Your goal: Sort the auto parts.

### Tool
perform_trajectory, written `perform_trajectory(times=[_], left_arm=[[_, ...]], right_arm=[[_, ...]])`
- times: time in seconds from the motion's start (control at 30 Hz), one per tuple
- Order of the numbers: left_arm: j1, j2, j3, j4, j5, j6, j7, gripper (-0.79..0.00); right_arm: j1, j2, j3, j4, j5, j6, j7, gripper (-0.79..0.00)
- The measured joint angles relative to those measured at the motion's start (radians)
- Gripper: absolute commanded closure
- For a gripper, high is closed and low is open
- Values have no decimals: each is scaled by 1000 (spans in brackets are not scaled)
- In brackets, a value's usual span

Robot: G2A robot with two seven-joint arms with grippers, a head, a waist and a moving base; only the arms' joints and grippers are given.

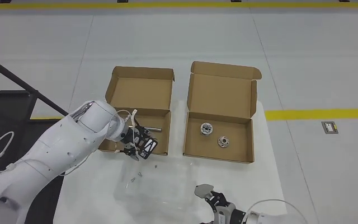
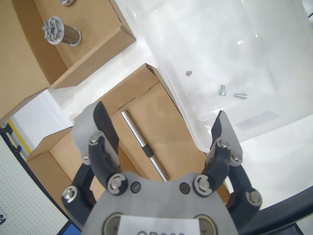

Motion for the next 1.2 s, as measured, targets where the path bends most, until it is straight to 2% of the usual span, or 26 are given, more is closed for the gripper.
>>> perform_trajectory(times=[0.23,0.33,0.5,0.63,0.87,0.93,1.0,1.2], left_arm=[[13,2,-5,17,-13,11,-13,-785],[40,2,-16,24,-48,2,-73,-785],[75,16,0,-64,-127,0,-255,-785],[103,57,0,-196,-243,0,-403,-785],[161,156,0,-424,-542,0,-783,-785],[163,175,0,-469,-635,0,-867,-785],[163,178,0,-474,-681,0,-894,-785],[163,177,0,-470,-638,0,-874,-785]], right_arm=[[0,0,0,0,0,0,0,-785],[0,0,0,0,0,0,0,-785],[0,0,0,0,0,0,0,-785],[0,0,0,0,0,0,0,-785],[0,0,0,0,0,0,0,-785],[0,0,0,0,0,0,0,-785],[0,0,0,0,0,0,0,-785],[0,0,0,0,0,0,0,-785]])
